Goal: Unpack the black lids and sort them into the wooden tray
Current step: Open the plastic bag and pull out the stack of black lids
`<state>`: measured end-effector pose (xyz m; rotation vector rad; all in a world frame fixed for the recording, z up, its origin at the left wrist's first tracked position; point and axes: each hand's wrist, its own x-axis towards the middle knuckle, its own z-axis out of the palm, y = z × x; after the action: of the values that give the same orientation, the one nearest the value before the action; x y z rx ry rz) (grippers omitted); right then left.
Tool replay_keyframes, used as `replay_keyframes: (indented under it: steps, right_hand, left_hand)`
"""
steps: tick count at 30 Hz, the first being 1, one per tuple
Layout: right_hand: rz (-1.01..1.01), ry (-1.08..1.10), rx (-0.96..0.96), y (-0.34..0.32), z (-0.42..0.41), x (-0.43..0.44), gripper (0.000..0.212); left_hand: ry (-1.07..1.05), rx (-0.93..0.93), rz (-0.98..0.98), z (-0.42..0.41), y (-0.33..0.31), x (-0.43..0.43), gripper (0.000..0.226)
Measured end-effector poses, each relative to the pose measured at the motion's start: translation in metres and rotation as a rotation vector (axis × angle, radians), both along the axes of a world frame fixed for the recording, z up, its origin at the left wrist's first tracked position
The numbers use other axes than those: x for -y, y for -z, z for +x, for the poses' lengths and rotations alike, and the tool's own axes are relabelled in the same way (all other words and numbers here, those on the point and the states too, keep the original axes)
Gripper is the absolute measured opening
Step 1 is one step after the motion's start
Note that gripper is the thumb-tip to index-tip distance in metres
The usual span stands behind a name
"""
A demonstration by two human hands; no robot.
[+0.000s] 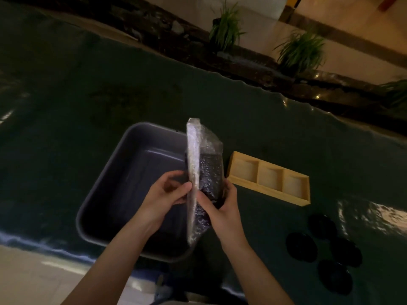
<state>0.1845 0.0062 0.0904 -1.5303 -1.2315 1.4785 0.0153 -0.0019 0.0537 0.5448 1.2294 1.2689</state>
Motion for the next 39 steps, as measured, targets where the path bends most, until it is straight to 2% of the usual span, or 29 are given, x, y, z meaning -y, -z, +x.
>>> replay_keyframes:
  steps: [5,9,12,15,18,20,22,26,27,30,32,33,37,39]
  right_hand:
    - [-0.109,0.116,-0.227,-0.023,0.056,0.001,0.074]
    - [-0.224,0.12,-0.41,-0.034,0.098,0.005,0.065]
    - [-0.318,0.085,-0.475,-0.029,0.128,0.009,0.057]
    - [-0.207,0.094,-0.32,-0.023,0.155,0.015,0.055]
    - [0.224,0.167,0.082,-0.016,0.19,0.016,0.043]
    - [0.4,0.147,0.245,-0.014,0.21,0.018,0.031]
    - [0.433,0.127,0.262,-0.015,0.221,0.02,0.019]
    - [0.39,0.125,0.32,-0.019,0.235,0.024,0.045]
    - [0.395,0.133,0.364,-0.019,0.237,0.024,0.042]
    - [0.463,0.191,0.387,-0.018,0.242,0.024,0.018]
    - [0.487,0.204,0.31,-0.02,0.247,0.022,0.008]
    - [0.455,0.214,0.22,-0.019,0.25,0.021,0.01]
    - [0.088,0.318,-0.354,-0.026,0.263,0.014,0.019]
    - [0.047,0.334,-0.423,-0.027,0.265,0.012,0.018]
  left_hand:
    - [0.131,-0.026,-0.03,0.054,-0.033,-0.008,0.078]
    - [0.299,0.193,-0.031,0.099,-0.044,-0.01,0.076]
    - [0.358,0.283,-0.106,0.134,-0.051,-0.011,0.085]
    - [0.344,0.237,-0.12,0.166,-0.05,-0.014,0.083]
    - [0.319,0.089,-0.105,0.192,-0.05,-0.014,0.084]
    - [0.324,-0.027,-0.104,0.211,-0.049,-0.013,0.094]
    - [0.329,-0.101,-0.092,0.227,-0.052,-0.012,0.1]
    - [0.321,-0.099,-0.065,0.248,-0.059,-0.011,0.111]
    - [0.317,-0.129,-0.044,0.252,-0.06,-0.011,0.109]
    - [0.283,-0.207,0.004,0.262,-0.063,-0.011,0.092]
    - [0.249,-0.227,0.014,0.264,-0.064,-0.013,0.085]
    - [0.229,-0.224,0.009,0.263,-0.064,-0.014,0.081]
    - [0.21,-0.105,-0.035,0.257,-0.066,-0.017,0.073]
    - [0.217,-0.1,-0.034,0.256,-0.066,-0.017,0.069]
